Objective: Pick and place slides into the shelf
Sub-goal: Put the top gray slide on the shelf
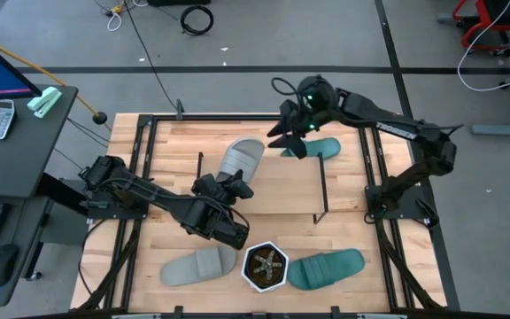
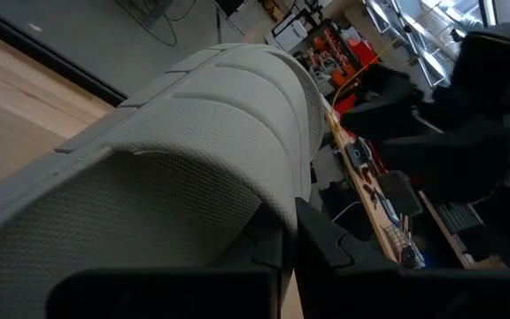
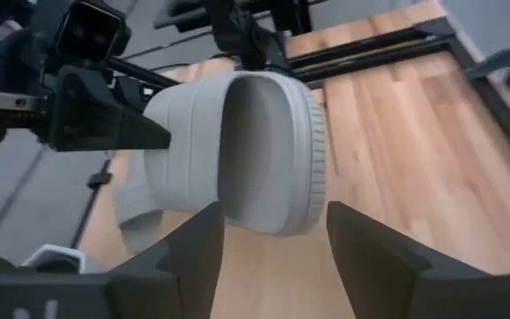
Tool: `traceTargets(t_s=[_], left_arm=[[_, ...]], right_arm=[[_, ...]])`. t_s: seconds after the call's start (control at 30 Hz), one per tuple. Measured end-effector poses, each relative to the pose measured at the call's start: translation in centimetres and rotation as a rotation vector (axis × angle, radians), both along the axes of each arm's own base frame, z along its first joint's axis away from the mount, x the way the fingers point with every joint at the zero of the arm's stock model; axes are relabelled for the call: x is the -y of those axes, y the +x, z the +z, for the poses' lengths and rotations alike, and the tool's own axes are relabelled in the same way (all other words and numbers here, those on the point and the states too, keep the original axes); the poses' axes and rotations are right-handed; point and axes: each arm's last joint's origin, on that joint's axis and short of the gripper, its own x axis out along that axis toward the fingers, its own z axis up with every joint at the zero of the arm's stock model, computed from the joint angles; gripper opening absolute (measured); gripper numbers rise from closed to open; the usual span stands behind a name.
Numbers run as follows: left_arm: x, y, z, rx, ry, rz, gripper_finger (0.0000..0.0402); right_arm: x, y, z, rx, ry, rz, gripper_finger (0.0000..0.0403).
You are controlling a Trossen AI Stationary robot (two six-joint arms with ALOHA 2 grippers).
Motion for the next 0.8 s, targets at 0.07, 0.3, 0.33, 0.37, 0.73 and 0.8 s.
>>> traceTargets(t_s=[0.07,0.3,0.33,0.37,0.73,0.8], left_arm=[[0.0,0.0,0.0,0.003,0.001,0.001,0.0012],[-0.1,-0.3,0.6,0.023,0.024,0.012,0.0012],[-0.2,-0.3,0.6,0.020,0.027,0.013,0.0012],[-0.2,-0.3,0.6,0.017,0.028,0.012,0.0012],[-0.2,-0.4,0.6,0.011,0.025,0.010,0.0013],[-0.2,-0.4,0.6,0.010,0.026,0.009,0.0016]], right_arm=[[0.4,0.6,-0.8,-0.013,0.030,0.011,0.0206],[1.3,2.7,-3.0,-0.030,0.051,0.023,0.0205],[1.4,2.9,-3.1,-0.023,0.054,0.025,0.0205],[1.5,3.1,-3.1,-0.011,0.059,0.026,0.0205],[0.9,4.7,-3.7,0.032,0.123,0.075,0.0185],[0.5,5.0,-3.9,0.034,0.122,0.090,0.0166]])
